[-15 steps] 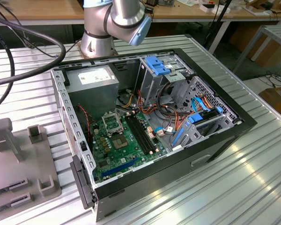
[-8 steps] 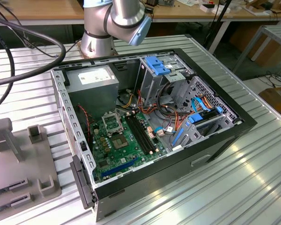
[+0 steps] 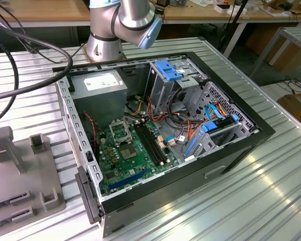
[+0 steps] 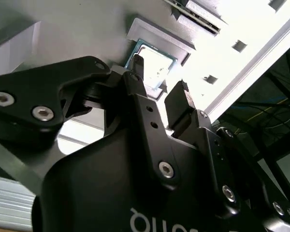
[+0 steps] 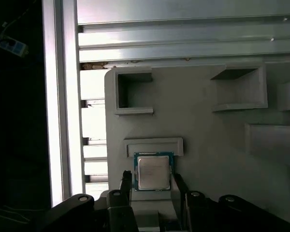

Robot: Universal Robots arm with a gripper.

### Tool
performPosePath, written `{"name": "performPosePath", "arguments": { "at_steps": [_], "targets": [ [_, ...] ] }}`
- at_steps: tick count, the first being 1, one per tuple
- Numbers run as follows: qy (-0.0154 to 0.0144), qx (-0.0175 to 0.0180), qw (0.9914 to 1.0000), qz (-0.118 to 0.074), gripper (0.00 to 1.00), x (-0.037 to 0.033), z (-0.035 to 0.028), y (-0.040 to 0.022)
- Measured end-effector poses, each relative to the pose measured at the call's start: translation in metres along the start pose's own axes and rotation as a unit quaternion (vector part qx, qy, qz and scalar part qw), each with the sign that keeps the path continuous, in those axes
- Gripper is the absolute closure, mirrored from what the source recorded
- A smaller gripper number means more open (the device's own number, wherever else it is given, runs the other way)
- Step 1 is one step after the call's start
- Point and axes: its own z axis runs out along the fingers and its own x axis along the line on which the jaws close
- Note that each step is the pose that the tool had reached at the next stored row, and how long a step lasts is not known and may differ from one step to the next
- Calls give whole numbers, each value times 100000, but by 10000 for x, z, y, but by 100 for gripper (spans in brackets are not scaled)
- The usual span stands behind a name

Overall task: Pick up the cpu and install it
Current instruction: 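Reach for the cpu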

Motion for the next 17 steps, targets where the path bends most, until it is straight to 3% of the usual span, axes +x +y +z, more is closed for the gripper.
{"name": "performPosePath", "arguments": {
  "at_steps": [4, 9, 11, 13, 14, 17],
  "targets": [
    [107, -4, 100000, 221, 54, 2, 89, 86],
    [118, -1, 100000, 229, 54, 0, 175, 79],
    [125, 8, 100000, 226, 47, 0, 179, 78],
    [120, 29, 100000, 224, 47, -3, 181, 78],
    [97, 74, 100000, 223, 41, -4, 195, 78],
    [121, 160, 100000, 230, 41, -4, 205, 77]
  ]
}}
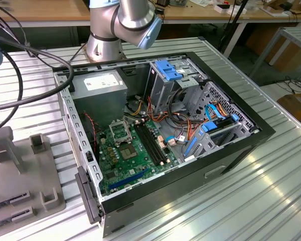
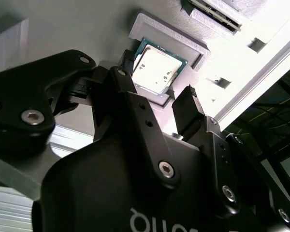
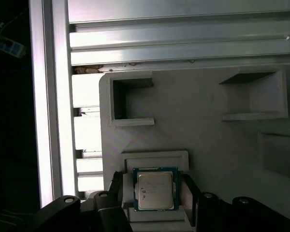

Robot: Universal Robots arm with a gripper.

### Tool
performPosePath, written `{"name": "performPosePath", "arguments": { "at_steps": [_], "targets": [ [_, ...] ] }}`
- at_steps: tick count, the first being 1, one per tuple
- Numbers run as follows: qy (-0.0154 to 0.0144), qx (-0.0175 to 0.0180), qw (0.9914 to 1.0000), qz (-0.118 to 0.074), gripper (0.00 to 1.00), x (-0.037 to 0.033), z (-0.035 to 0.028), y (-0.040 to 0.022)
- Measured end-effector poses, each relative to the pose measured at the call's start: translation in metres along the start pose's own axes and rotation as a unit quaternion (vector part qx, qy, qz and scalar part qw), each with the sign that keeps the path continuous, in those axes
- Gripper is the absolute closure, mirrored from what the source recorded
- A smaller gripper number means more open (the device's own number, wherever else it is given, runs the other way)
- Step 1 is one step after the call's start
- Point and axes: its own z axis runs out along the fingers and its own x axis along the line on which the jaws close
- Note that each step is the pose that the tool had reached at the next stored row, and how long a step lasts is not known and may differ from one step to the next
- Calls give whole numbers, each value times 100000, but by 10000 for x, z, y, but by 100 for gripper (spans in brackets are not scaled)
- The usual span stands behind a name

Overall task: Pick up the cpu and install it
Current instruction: 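Reach for the cpu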

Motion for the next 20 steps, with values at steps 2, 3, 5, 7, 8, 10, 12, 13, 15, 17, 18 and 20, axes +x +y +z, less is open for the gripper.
{"name": "performPosePath", "arguments": {
  "at_steps": [2, 3, 5, 7, 8, 10, 12, 13, 15, 17, 18, 20],
  "targets": [
    [-12, -6, 100000, 7, 41, -1, 5, 0],
    [-15, -8, 100000, 13, 41, -1, 9, 0],
    [-26, -16, 100000, 16, 41, -1, 21, 0],
    [-21, -12, 100000, 16, 41, -2, 33, -1],
    [-14, -8, 100000, 18, 41, -1, 39, -2],
    [-1, 1, 100000, 18, 41, -1, 45, -3],
    [-9, -5, 100000, 0, 41, -2, 47, -2],
    [-11, -6, 100000, -76, 41, -2, 47, -3],
    [-8, 66, 100000, -267, 41, -3, 48, -4],
    [-19, 145, 100000, -272, 41, -3, 47, -5],
    [-19, 204, 99999, -270, 41, -3, 45, -7],
    [-40, 669, 99997, -249, 41, -2, 44, -7]
  ]
}}
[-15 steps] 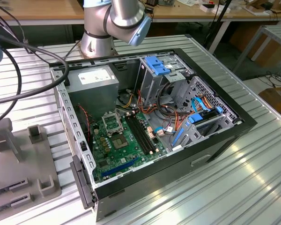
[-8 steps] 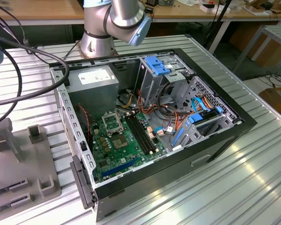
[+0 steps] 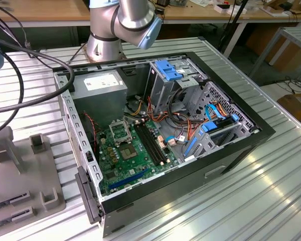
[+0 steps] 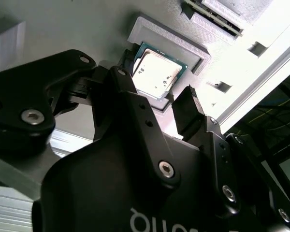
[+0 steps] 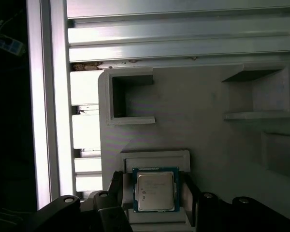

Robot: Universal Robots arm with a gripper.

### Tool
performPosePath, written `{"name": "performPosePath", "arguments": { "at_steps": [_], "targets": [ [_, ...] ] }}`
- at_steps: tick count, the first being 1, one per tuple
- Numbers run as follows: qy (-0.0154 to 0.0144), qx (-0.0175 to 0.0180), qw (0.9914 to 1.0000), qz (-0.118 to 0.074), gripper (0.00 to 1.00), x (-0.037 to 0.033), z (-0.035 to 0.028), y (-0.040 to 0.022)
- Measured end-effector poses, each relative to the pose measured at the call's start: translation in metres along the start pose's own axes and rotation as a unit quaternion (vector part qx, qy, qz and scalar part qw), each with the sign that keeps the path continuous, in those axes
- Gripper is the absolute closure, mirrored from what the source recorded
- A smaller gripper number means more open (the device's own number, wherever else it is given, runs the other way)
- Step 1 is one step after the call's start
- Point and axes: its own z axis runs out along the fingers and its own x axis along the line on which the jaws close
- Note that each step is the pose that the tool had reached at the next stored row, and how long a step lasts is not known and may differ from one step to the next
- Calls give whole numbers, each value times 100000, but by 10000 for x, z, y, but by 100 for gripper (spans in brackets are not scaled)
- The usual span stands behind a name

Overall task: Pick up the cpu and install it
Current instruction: 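Reach for the cpu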

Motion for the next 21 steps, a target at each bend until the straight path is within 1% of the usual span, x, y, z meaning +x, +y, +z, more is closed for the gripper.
{"name": "performPosePath", "arguments": {
  "at_steps": [2, 3, 6, 10, 17, 21],
  "targets": [
    [-41, 757, 99997, 23, 41, -1, 0, 0],
    [-45, 910, 99996, 18, 41, -1, -1, -2],
    [-49, 1055, 99994, -169, 41, -1, -1, -1],
    [-31, 1123, 99988, -1024, 41, -9, -2, 1],
    [-34, 1199, 99987, -1040, 41, -28, -3, 3],
    [-42, 1443, 99984, -1081, 41, -30, -2, 12]
  ]
}}
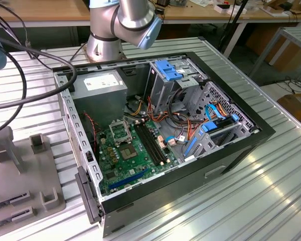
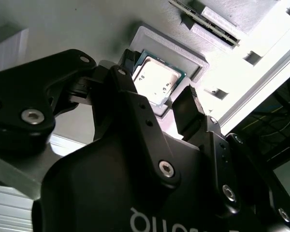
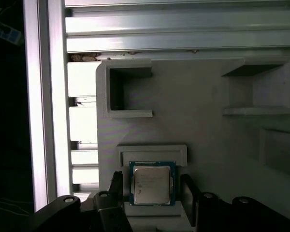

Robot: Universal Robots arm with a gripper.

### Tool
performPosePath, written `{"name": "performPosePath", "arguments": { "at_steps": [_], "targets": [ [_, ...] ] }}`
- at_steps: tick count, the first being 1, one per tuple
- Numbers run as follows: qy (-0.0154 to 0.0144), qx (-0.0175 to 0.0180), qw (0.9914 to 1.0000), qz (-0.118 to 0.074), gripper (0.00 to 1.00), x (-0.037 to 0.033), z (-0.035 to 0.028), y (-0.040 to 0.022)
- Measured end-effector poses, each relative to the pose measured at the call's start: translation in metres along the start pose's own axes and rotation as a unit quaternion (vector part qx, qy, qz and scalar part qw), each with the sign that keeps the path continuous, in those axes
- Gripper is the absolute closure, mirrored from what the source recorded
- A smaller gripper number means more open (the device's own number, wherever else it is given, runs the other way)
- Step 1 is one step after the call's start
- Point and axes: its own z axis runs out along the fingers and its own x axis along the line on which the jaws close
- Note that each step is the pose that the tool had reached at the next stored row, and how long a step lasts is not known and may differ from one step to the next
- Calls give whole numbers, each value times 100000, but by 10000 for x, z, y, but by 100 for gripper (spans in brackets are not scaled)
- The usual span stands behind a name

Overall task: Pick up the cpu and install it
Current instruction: 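Reach for the cpu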

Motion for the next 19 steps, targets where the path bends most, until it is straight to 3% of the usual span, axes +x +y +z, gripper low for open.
{"name": "performPosePath", "arguments": {
  "at_steps": [6, 9, 10, 18, 19],
  "targets": [
    [-18, 672, 99997, -376, 41, 2, -34, 25],
    [-88, 1819, 99983, -333, 41, 4, -36, 68],
    [-95, 1953, 99980, -329, 41, 3, -35, 69],
    [-96, 2029, 99979, -331, 42, 3, -34, 71],
    [-98, 2044, 99979, -329, 49, 2, -34, 72]
  ]
}}
